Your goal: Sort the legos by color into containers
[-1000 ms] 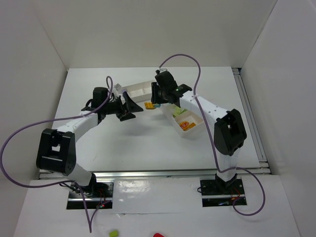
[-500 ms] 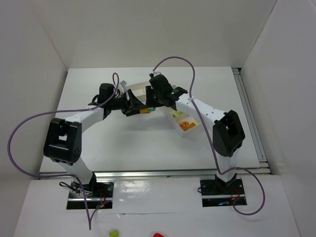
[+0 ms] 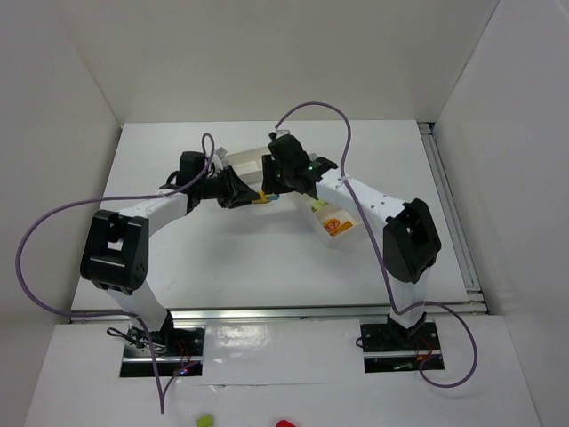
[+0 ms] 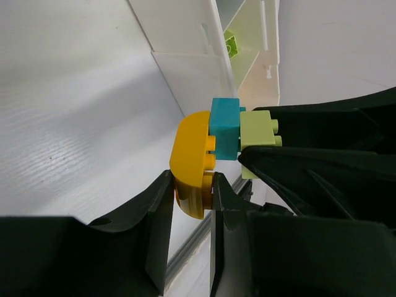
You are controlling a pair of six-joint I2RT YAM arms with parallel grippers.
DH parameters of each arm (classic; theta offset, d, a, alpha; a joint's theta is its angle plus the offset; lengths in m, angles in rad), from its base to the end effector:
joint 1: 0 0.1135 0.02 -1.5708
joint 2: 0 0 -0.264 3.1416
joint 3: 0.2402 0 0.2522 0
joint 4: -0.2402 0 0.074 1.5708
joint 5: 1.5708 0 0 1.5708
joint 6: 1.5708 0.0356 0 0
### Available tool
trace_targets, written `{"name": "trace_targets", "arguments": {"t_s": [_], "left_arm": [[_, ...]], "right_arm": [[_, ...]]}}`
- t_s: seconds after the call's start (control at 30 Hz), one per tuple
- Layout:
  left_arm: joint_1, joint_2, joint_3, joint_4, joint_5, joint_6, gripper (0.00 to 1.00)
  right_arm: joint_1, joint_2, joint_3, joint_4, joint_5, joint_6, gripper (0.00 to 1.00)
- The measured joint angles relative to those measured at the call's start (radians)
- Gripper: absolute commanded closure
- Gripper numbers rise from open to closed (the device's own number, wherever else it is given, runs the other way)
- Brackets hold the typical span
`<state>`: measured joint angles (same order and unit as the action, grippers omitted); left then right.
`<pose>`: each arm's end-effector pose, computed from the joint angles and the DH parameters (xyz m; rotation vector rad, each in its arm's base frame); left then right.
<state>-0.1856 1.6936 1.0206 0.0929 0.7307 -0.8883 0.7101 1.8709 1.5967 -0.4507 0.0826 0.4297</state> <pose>0.3547 -0.0908 0.2146 -0.3410 2.2947 -1.3746 0.3295 0.2794 0.2845 -0.2842 2.3256 0.4874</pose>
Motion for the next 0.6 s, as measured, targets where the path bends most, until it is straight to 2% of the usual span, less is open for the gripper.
{"name": "trace_targets", "arguments": {"t_s": [0.03, 0.2, 0.4, 0.6], "left_arm": [[0.0, 0.0, 0.003, -0.01, -0.004, 0.003, 1.0], [-0.002, 0.02, 0.08, -0.117, -0.028, 0.048, 1.0], [-0.003, 0.06, 0.11, -0.158, -0.07, 0.071, 1.0], [-0.003, 0.089, 0.115, -0.19, -0.093, 0.076, 1.0]], "right_arm": [[0.001, 0.0, 0.0, 0.0, 0.001, 0.001, 0.71], [0.003, -0.004, 0.0, 0.001, 0.016, 0.006, 0.71], [-0.002, -0.048, -0.005, 0.0, 0.023, 0.031, 0.71], [-0.044, -0.203, -0.143, 0.005, 0.093, 0.082, 0.71]]}}
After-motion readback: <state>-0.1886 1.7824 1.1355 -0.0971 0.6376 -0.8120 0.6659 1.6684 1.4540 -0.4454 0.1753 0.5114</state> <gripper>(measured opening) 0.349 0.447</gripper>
